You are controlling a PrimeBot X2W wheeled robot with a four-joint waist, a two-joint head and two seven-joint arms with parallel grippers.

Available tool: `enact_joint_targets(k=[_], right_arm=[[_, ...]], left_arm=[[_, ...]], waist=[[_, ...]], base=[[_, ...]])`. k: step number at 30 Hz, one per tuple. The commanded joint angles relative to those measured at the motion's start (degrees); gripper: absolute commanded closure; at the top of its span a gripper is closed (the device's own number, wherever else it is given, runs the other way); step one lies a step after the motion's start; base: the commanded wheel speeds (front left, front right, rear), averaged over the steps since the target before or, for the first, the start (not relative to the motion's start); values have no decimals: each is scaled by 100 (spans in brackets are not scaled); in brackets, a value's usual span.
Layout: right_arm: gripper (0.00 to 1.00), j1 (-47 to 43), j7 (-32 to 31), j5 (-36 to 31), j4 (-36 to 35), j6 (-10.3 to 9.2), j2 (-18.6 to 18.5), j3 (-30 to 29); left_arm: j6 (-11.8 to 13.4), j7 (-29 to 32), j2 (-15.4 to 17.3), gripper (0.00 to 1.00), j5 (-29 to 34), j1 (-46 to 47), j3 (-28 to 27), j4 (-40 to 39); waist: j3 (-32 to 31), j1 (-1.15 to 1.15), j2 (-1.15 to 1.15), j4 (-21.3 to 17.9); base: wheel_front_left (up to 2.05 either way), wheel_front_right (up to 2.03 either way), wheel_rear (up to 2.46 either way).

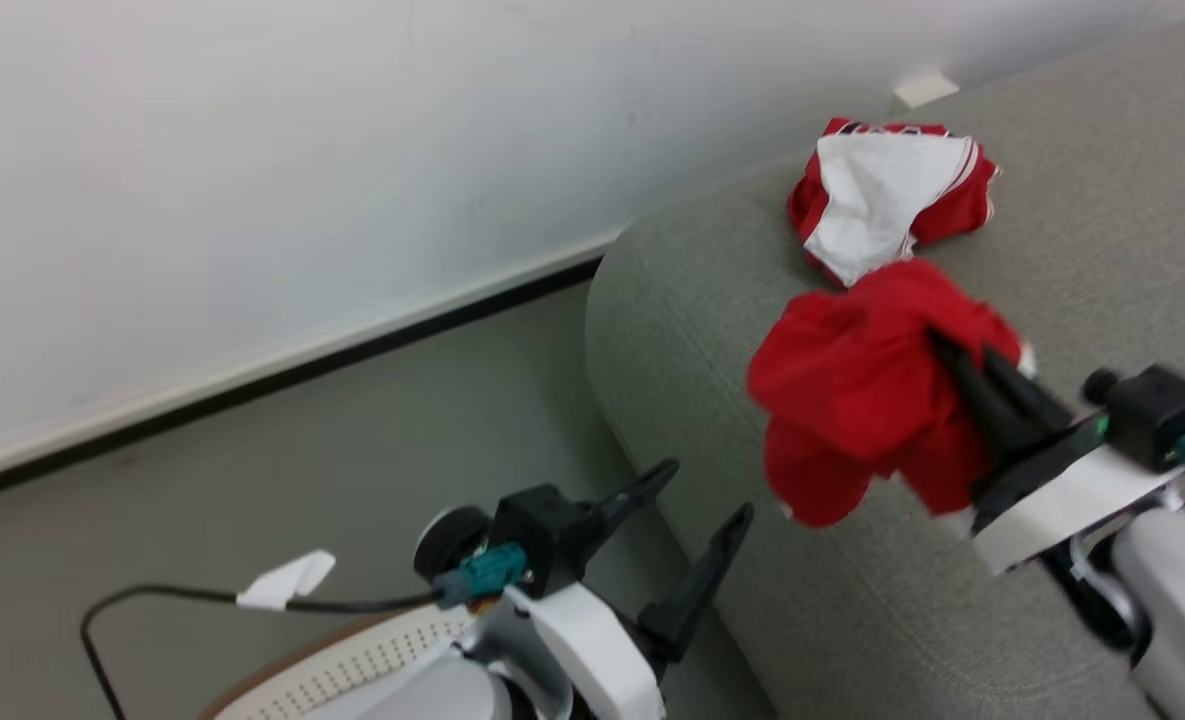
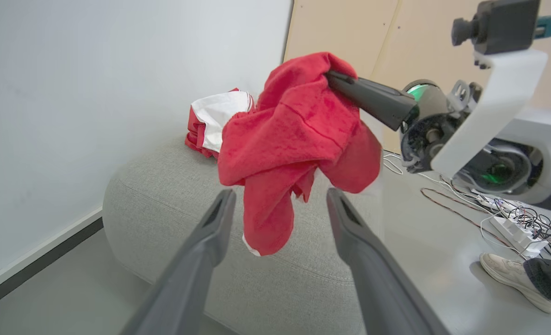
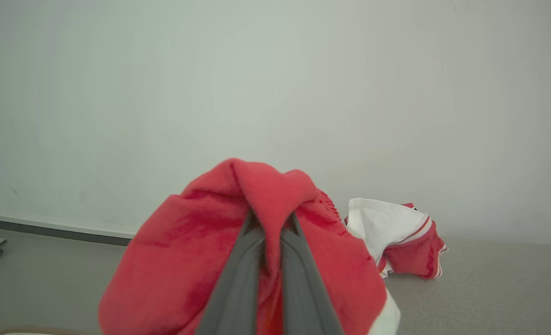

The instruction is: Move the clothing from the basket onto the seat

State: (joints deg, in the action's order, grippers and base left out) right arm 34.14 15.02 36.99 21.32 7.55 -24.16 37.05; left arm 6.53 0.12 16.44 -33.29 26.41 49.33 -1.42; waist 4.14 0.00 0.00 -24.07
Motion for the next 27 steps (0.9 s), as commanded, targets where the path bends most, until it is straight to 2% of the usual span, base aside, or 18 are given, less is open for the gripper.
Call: enact_joint_targets(k=[1, 5, 6, 9, 16, 24, 27], right_arm=[[100, 215, 22, -102, -35, -14, -67, -349], [100, 575, 22, -370, -27, -13, -79, -1217], [100, 575, 22, -370, -27, -13, -79, -1217], [100, 1009, -31, -598, -9, -13, -126, -1936], [100, 2053, -476, -1185, 233, -13, -280, -3545], [100, 2743, -890, -1863, 1000, -14, -450, -5300], [100, 2647, -857, -2247, 1488, -13, -303, -5915]], left_arm=[[-57, 95, 76, 0, 114, 269, 9, -83], [-218, 322, 178, 0, 311, 781, 31, -268], [-218, 322, 178, 0, 311, 781, 31, -268], [-326, 446, 236, 0, 379, 1146, -11, -427], [-554, 436, 300, 0, 621, 1843, -109, -637], [-656, 232, 267, 0, 720, 2252, -208, -561], [-653, 143, 239, 0, 717, 2267, -220, -507]], waist=[[530, 0, 0, 183], [1362, 0, 0, 405], [1362, 0, 0, 405], [2007, 0, 0, 571], [3193, 0, 0, 927], [3827, 0, 0, 1274], [3895, 0, 0, 1375]], base=[[0, 0, 0], [0, 0, 0], [0, 0, 0], [0, 0, 0], [0, 0, 0], [0, 0, 0], [0, 0, 0]])
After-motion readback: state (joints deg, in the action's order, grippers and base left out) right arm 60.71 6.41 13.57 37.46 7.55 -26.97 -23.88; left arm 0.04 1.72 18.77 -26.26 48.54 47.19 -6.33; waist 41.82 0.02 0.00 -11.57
